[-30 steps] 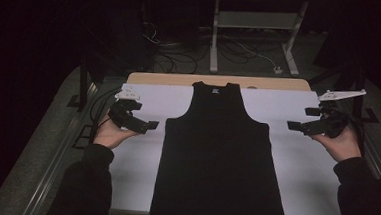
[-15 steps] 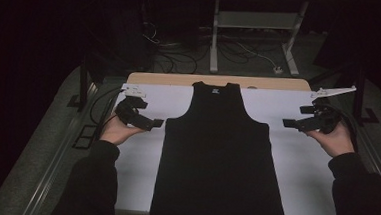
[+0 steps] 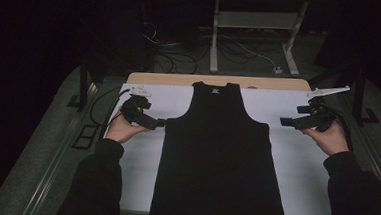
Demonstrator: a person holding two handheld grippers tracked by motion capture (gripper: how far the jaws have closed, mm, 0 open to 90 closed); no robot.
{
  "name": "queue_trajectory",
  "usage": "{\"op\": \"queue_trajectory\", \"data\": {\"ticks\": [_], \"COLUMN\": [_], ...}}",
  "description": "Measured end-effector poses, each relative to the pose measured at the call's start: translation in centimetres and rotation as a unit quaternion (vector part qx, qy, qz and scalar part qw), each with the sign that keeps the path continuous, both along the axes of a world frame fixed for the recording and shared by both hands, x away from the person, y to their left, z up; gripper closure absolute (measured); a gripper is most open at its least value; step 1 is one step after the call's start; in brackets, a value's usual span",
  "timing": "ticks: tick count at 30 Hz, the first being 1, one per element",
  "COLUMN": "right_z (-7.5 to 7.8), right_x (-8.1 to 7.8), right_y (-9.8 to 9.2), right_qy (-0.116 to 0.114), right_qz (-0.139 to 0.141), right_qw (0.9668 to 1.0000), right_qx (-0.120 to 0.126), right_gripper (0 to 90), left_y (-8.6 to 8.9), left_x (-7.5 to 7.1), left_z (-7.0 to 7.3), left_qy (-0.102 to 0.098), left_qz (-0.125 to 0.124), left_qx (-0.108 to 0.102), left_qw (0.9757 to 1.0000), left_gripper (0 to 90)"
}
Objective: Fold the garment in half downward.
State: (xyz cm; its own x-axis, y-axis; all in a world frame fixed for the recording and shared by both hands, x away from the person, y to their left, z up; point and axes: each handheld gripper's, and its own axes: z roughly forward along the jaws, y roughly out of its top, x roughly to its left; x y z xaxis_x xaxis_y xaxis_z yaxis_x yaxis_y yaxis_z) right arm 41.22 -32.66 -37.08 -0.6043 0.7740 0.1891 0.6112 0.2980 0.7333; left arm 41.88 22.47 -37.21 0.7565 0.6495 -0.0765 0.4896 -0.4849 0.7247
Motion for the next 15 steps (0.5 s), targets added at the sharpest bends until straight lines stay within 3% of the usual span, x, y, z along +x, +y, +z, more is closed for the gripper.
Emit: {"op": "queue_trajectory", "data": {"ticks": [10, 12, 15], "right_z": [-1.0, -1.3, -1.6], "right_x": [0.8, 1.0, 1.2], "right_y": [-0.1, 0.0, -0.1], "right_qy": [0.010, 0.013, 0.015], "right_qz": [-0.004, -0.006, -0.008], "right_qw": [0.9999, 0.9999, 0.9998], "right_qx": [-0.003, -0.005, -0.005], "right_gripper": [0.0, 0.0, 0.0], "left_y": [0.0, -0.2, -0.6], "left_x": [0.9, 1.1, 1.2], "left_z": [-1.1, -1.4, -1.8], "left_qy": [0.009, 0.011, 0.009], "left_qz": [0.004, 0.002, -0.004], "left_qx": [-0.008, -0.017, -0.011], "left_qw": [0.9999, 0.9998, 0.9999], "left_gripper": [0.0, 0.0, 0.0]}}
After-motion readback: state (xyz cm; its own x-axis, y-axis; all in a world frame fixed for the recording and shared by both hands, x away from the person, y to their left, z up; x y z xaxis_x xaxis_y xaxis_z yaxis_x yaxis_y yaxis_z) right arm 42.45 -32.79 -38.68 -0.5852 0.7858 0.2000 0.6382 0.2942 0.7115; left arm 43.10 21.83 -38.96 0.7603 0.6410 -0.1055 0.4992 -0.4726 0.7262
